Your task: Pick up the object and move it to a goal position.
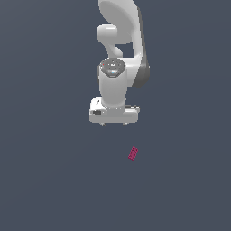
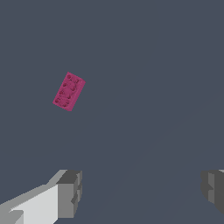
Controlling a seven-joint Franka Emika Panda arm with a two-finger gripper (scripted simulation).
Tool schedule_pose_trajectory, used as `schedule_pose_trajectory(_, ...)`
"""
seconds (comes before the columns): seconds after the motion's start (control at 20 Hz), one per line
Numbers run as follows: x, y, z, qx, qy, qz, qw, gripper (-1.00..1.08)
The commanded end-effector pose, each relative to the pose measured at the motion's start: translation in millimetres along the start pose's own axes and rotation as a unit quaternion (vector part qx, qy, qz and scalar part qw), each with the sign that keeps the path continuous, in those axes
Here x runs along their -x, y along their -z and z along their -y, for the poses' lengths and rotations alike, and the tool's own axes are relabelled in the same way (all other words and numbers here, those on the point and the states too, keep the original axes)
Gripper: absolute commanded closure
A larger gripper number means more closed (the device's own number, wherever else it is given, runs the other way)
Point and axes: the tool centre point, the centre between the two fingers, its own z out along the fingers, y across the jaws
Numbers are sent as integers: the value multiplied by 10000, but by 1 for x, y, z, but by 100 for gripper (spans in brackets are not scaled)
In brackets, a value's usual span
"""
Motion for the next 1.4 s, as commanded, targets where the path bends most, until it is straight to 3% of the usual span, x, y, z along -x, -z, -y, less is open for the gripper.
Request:
schedule_pose_trajectory(0.0,0,0,0,0,0,0,10000,-92)
schedule_pose_trajectory(0.4,2,-6,22,18,329,131,9994,-92)
schedule_pose_trajectory(0.65,3,-6,22,19,349,136,9993,-92)
schedule_pose_trajectory(1.35,-25,-26,41,-7,-423,84,9991,-92)
